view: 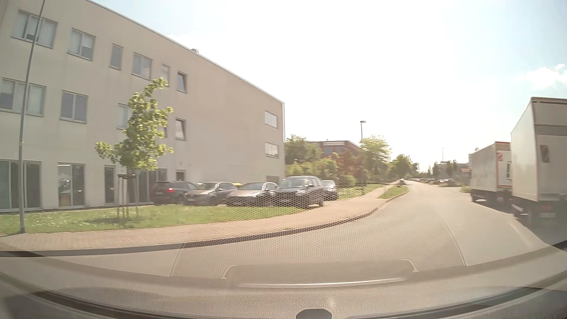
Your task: Follow the waypoints while adhering to traffic rules and regulations
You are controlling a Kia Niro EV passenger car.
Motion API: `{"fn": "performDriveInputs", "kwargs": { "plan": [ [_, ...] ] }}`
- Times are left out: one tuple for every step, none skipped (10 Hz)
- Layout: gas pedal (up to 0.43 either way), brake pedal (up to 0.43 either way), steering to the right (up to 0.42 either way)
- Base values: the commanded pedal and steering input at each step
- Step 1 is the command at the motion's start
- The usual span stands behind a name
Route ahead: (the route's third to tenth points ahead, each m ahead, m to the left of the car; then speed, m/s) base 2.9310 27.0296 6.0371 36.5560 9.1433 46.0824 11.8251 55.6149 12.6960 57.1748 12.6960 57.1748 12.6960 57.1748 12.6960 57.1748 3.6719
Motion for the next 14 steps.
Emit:
{"fn": "performDriveInputs", "kwargs": {
  "plan": [
    [0.177,0.0,-0.972],
    [0.177,0.0,-0.971],
    [0.177,0.0,-0.972],
    [0.177,0.0,-0.971],
    [0.177,0.0,-0.972],
    [0.177,0.0,-0.972],
    [0.177,0.0,-0.971],
    [0.177,0.0,-0.97],
    [0.177,0.0,-0.97],
    [0.177,0.0,-0.969],
    [0.177,0.0,-0.964],
    [0.189,0.0,-0.941],
    [0.209,0.0,-0.872],
    [0.209,0.0,-0.815]
  ]
}}
